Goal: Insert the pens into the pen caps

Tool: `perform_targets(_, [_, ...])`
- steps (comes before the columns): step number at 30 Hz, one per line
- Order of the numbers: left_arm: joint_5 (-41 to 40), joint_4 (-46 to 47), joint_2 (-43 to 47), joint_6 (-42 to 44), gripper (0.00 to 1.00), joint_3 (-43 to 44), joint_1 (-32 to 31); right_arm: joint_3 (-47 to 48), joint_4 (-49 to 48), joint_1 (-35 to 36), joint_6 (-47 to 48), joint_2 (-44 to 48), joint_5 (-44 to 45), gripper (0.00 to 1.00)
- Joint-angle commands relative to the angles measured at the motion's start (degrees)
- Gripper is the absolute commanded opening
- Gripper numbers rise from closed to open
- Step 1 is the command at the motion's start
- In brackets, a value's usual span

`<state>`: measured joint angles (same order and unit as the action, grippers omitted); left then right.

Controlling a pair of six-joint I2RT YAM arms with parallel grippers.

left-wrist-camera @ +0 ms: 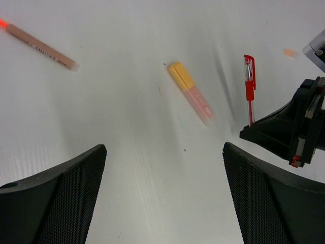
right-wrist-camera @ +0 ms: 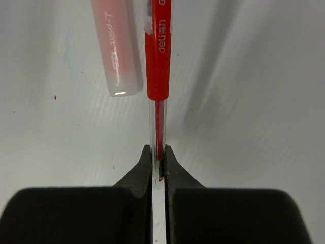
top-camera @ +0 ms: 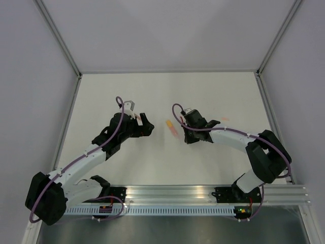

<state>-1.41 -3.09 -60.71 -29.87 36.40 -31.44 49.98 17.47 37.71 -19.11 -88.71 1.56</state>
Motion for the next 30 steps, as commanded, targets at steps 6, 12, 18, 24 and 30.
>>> perform_targets(6, [-3.2, 1.0, 3.8, 2.5, 0.99, -1.7, 0.1, 3.7, 0.1, 0.0, -2.2, -6.0, -1.2, 0.12])
perform_targets(12, [-4.4, 1.0, 6.4, 2.2, 1.00, -3.3, 0.1, 3.8, -0.9, 0.1, -2.7, -7.7, -0.8, 0.21])
perform_targets(18, [-4.0, 0.8, 5.8, 2.3, 1.00, -2.9, 0.1, 3.9, -0.9, 0.1, -3.8, -7.8, -0.2, 0.27])
perform_targets(24, [-5.7, 0.6, 6.4, 2.6, 0.99, -3.2, 0.1, 6.7, 2.4, -0.1, -3.9, -4.9, -0.5, 0.29])
perform_targets(30, [-6.4, 1.8, 5.3, 2.8, 0.99, -3.6, 0.1, 15.7, 8.0, -3.2, -4.0, -1.1, 6.1, 0.34])
